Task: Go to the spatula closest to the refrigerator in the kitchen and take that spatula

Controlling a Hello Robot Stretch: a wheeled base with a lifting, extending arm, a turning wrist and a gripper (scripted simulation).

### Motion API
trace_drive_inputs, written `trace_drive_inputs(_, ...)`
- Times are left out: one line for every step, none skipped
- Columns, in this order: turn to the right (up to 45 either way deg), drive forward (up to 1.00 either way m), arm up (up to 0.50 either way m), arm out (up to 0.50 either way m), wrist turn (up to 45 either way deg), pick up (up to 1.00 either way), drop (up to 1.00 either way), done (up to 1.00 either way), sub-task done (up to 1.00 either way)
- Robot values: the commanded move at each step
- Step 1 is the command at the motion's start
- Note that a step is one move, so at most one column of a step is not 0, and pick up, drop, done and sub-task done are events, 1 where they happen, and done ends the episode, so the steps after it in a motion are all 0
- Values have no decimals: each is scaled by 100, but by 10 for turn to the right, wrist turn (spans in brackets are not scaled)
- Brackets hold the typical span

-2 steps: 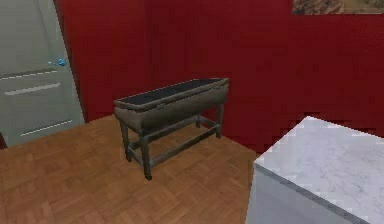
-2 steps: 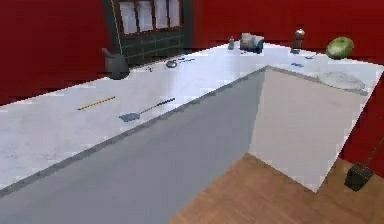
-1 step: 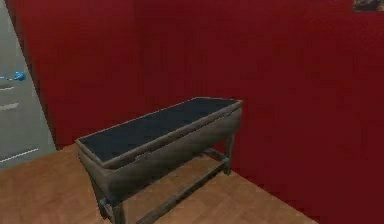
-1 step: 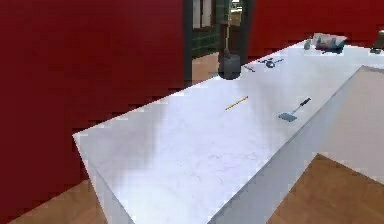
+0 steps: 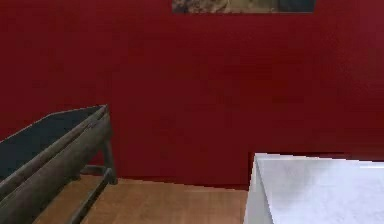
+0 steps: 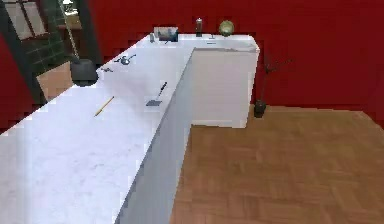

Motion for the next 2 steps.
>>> trace_drive_inputs(0,85,0,0,0,0,0,0,0)
trace_drive_inputs(450,0,0,0,0,0,0,0,0)
